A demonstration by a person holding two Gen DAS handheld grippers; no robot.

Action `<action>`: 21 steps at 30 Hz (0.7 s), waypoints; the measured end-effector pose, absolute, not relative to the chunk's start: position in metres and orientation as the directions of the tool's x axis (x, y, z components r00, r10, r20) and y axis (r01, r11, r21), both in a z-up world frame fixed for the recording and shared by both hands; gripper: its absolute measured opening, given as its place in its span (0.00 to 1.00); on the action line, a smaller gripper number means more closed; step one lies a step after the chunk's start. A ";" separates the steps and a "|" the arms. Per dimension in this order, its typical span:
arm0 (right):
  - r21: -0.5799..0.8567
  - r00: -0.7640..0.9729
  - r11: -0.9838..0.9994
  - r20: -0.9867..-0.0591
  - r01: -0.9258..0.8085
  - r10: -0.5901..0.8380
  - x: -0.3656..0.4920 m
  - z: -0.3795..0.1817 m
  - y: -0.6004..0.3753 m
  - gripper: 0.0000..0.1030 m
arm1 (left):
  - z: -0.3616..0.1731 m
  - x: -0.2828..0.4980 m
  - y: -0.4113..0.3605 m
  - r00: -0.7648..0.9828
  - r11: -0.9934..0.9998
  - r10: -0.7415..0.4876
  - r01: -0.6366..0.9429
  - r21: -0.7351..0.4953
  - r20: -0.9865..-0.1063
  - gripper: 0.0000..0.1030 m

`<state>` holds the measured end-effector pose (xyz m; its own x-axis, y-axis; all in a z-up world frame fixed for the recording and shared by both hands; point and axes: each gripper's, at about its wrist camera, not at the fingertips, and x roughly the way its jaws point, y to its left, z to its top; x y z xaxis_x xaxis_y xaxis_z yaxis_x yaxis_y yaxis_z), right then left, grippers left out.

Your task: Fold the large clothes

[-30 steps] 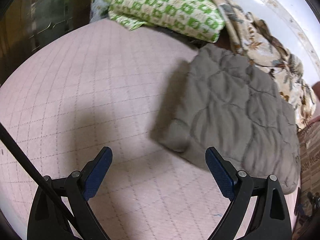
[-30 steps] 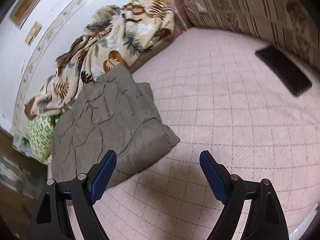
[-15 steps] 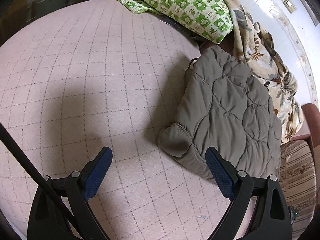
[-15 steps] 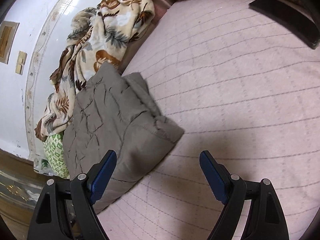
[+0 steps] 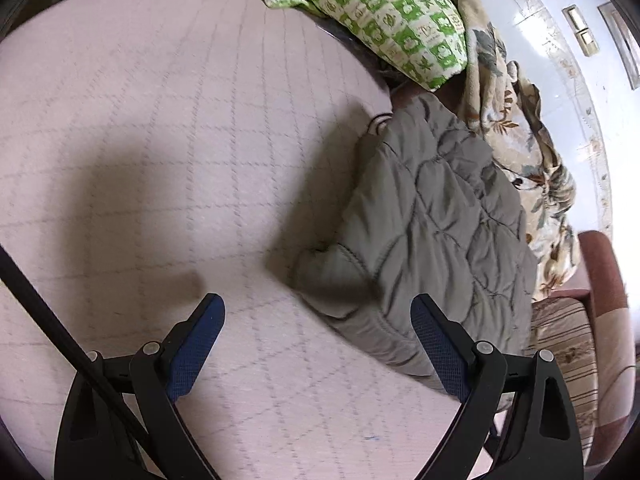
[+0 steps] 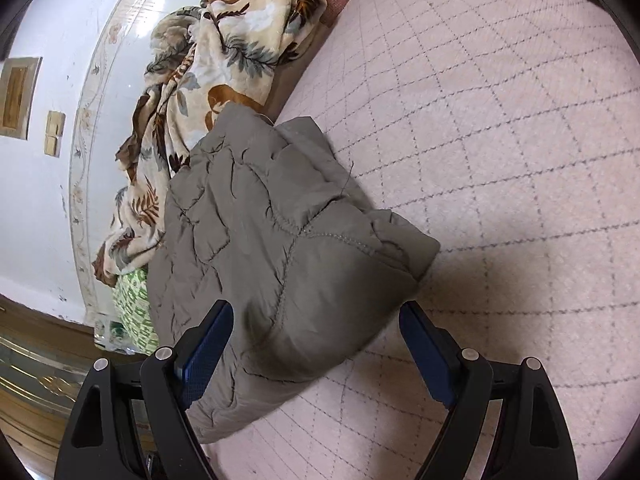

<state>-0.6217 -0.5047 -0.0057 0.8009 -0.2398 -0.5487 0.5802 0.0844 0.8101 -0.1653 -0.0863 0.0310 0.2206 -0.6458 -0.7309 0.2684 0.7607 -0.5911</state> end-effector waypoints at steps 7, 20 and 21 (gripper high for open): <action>0.841 0.823 0.019 -0.523 0.540 -0.223 -0.615 -0.028 -0.514 0.86 | 0.020 -0.168 -0.115 0.227 0.757 -0.651 0.270 -0.595 -0.724 0.91; 0.823 0.805 0.068 -0.530 0.565 -0.267 -0.600 -0.025 -0.526 0.60 | 0.013 -0.161 -0.146 0.271 0.758 -0.651 0.287 -0.586 -0.709 0.73; 0.805 0.794 0.093 -0.545 0.585 -0.270 -0.597 -0.020 -0.526 0.58 | 0.015 -0.162 -0.147 0.284 0.766 -0.641 0.305 -0.566 -0.713 0.68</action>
<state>-0.5968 -0.5256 -0.0203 0.7936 -0.2701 -0.5453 0.5853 0.0934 0.8055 -0.1622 -0.1474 0.0152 0.2841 -0.6407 -0.7133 0.3051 0.7657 -0.5662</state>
